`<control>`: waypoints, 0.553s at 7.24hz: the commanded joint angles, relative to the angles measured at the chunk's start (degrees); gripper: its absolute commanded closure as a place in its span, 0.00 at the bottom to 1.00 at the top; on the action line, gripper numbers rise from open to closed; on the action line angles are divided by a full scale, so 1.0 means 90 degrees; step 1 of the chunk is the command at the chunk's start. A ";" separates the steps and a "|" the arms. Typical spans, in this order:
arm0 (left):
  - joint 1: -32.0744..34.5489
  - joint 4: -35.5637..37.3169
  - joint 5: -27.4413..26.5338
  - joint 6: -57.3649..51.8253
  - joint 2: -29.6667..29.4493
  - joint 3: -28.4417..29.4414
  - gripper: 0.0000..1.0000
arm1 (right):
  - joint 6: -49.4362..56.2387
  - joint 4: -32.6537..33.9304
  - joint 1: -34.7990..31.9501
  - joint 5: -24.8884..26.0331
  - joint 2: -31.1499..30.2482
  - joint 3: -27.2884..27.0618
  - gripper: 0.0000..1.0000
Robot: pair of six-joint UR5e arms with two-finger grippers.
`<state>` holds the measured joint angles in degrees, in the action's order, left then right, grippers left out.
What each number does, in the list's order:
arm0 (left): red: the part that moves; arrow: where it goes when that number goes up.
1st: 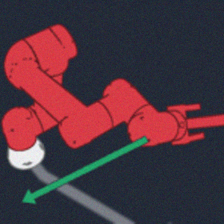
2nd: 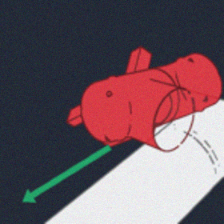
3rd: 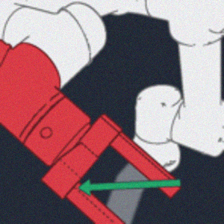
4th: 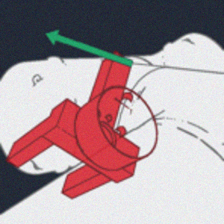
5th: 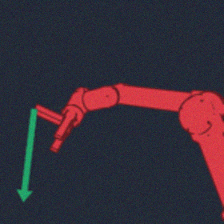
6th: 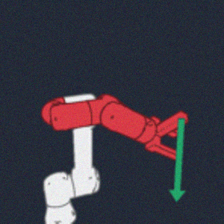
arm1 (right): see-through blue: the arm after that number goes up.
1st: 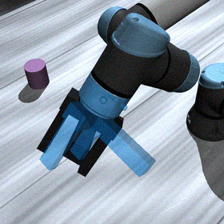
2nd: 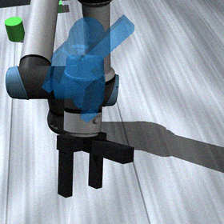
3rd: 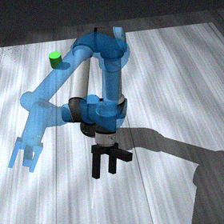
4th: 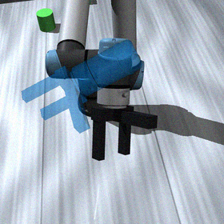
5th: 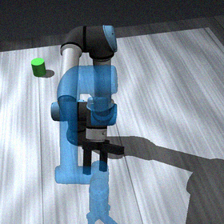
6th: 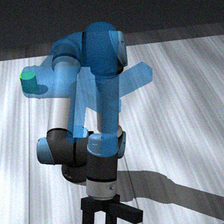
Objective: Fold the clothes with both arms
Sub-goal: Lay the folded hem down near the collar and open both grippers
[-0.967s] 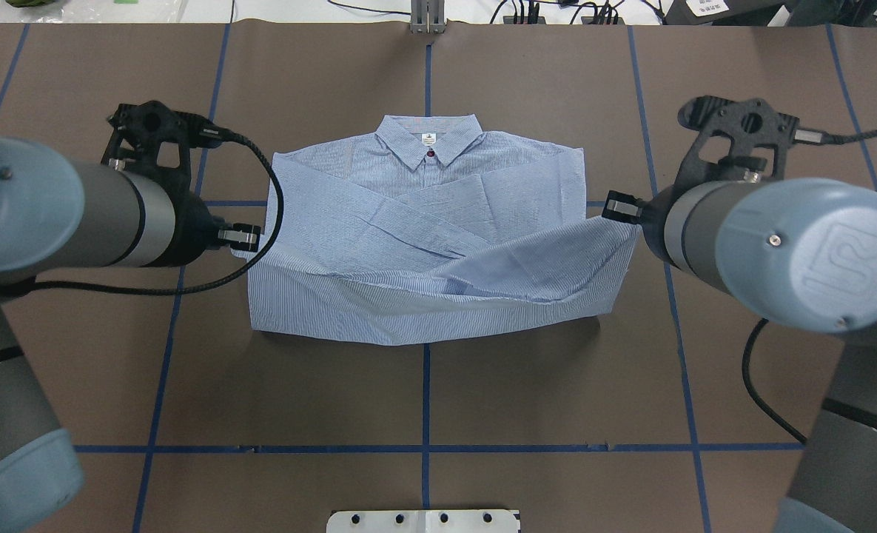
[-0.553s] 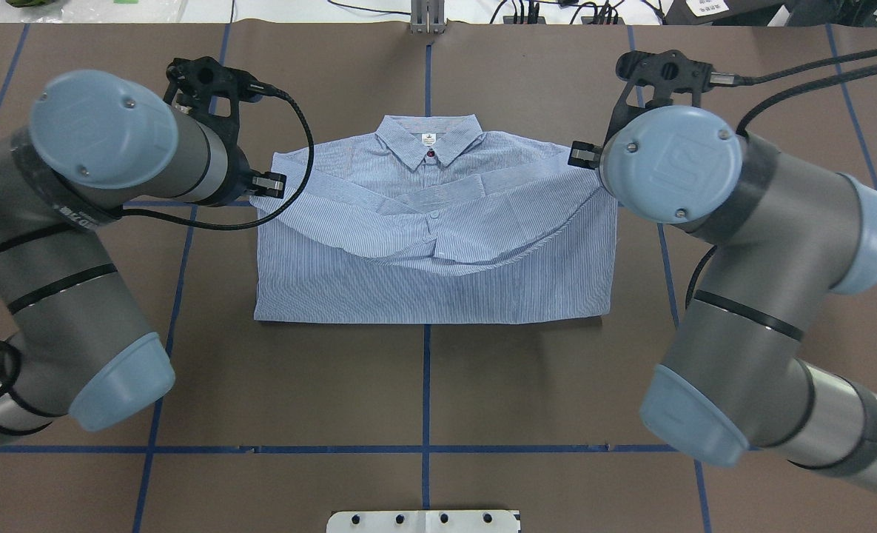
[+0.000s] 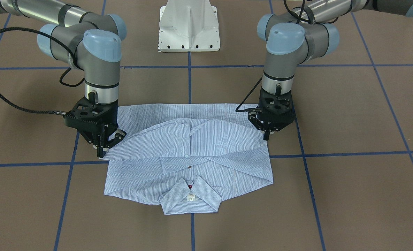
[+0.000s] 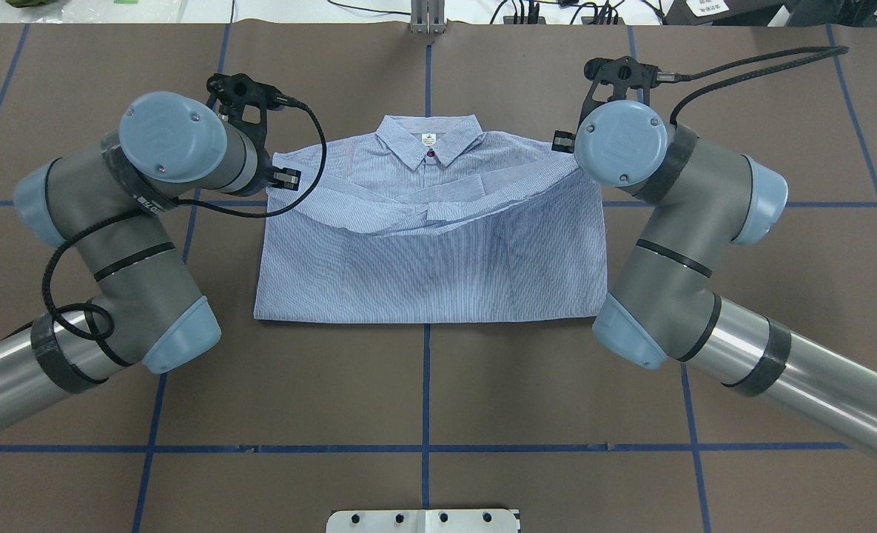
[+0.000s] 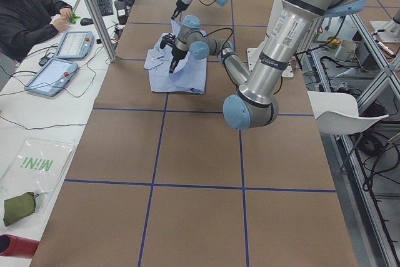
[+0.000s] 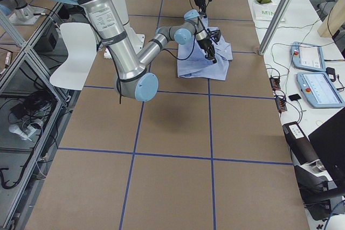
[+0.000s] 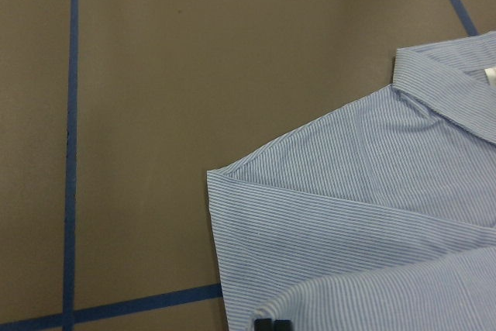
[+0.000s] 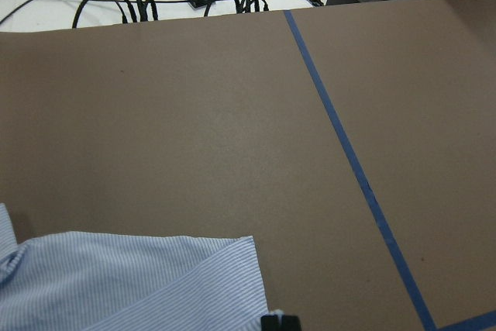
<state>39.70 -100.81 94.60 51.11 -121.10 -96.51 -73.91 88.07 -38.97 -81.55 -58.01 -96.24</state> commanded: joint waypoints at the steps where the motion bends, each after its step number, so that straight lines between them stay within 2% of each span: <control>1: 0.0003 -0.0787 -0.0014 -0.0131 -0.0099 0.0672 1.00 | 0.0184 -0.0049 -0.0054 -0.0128 0.0069 0.0389 1.00; 4: 0.0256 -0.0830 0.0055 -0.0531 -0.0236 0.0762 1.00 | 0.0369 -0.0049 -0.0181 -0.0333 0.0176 0.0478 1.00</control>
<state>40.91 -108.04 94.86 48.26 -122.82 -90.06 -71.43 87.63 -40.14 -83.92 -56.64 -92.47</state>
